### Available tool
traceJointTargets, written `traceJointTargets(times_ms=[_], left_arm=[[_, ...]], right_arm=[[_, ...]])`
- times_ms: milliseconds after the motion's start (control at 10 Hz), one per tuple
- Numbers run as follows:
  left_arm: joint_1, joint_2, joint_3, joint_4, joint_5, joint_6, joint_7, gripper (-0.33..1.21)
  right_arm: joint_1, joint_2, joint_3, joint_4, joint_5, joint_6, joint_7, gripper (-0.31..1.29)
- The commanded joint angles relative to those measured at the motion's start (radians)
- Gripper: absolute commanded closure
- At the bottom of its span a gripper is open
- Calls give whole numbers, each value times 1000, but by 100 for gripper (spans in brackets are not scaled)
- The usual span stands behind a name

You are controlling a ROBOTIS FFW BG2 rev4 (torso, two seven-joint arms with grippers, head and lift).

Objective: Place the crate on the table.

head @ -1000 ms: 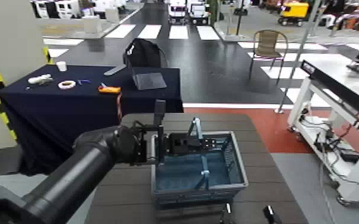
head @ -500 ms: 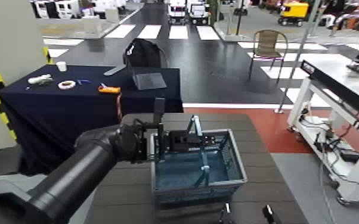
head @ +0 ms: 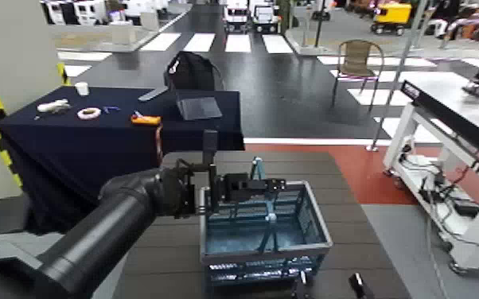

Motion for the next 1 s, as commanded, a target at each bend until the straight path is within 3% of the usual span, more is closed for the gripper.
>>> traceJointTargets(times_ms=[100, 300, 500, 700, 1000], left_arm=[[0, -2, 5, 11, 0, -11, 6, 93], [0, -2, 8, 12, 0, -19, 8, 76], [0, -2, 11, 14, -2, -22, 8, 46], [-5, -2, 23, 12, -60, -26, 17, 27], [-2, -4, -30, 12, -64, -39, 3, 17]], right_arm=[[0, 0, 2, 2, -1, -1, 0, 14], [0, 0, 2, 2, -1, -1, 0, 14], [0, 0, 2, 2, -3, -1, 2, 14], [0, 0, 3, 2, -3, -1, 2, 14], [0, 2, 2, 3, -4, -5, 2, 14]])
